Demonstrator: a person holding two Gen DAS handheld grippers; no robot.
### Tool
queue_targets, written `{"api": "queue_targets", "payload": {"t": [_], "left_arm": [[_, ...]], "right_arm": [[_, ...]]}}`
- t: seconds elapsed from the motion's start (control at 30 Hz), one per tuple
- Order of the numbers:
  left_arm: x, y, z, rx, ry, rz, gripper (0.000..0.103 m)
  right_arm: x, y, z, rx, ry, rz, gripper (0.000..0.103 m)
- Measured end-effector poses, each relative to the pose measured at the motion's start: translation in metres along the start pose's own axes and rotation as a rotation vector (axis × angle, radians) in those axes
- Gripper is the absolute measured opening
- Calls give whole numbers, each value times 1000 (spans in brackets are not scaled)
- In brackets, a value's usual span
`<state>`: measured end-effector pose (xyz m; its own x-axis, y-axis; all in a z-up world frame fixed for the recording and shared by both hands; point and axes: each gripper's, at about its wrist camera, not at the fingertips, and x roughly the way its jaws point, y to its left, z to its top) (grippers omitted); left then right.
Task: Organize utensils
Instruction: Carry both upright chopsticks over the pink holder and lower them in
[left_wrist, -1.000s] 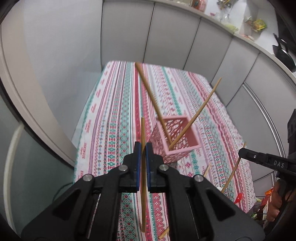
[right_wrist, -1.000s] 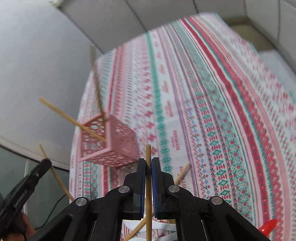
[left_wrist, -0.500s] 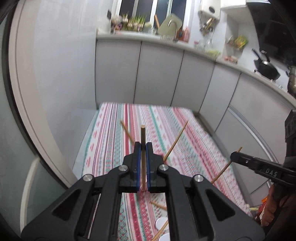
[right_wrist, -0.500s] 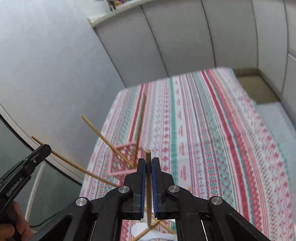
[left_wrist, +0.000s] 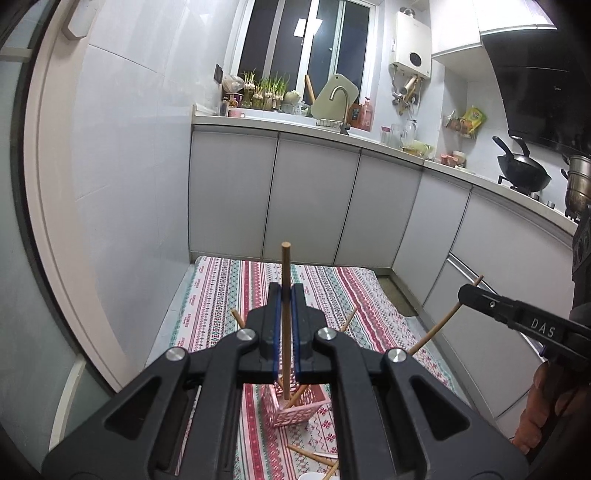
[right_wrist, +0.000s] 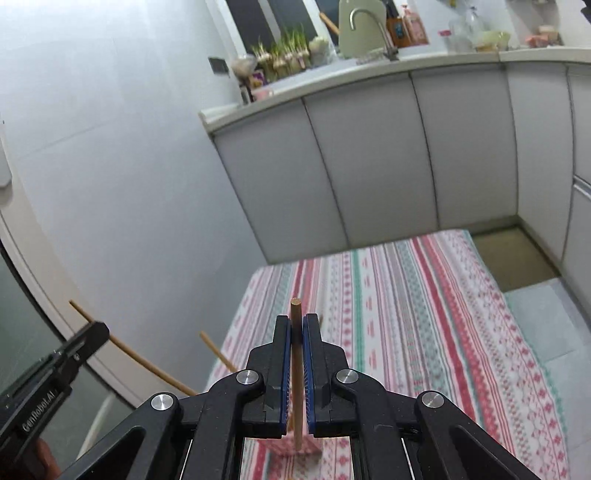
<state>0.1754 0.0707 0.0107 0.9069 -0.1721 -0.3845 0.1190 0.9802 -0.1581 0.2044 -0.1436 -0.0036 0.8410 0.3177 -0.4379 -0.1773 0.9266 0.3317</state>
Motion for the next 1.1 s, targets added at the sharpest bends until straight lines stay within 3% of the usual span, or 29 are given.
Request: {"api": "queue_targets", "payload": {"t": [0.23, 0.47, 1.1], "left_arm": [[19, -5, -6, 21, 18, 8, 6], [44, -5, -21, 50, 79, 42, 6], [73, 2, -41, -1, 221, 38, 6]], "right_arm": [[17, 5, 2, 5, -15, 20, 5], [45, 10, -2, -49, -4, -23, 5], [98, 7, -27, -47, 123, -4, 5]]}}
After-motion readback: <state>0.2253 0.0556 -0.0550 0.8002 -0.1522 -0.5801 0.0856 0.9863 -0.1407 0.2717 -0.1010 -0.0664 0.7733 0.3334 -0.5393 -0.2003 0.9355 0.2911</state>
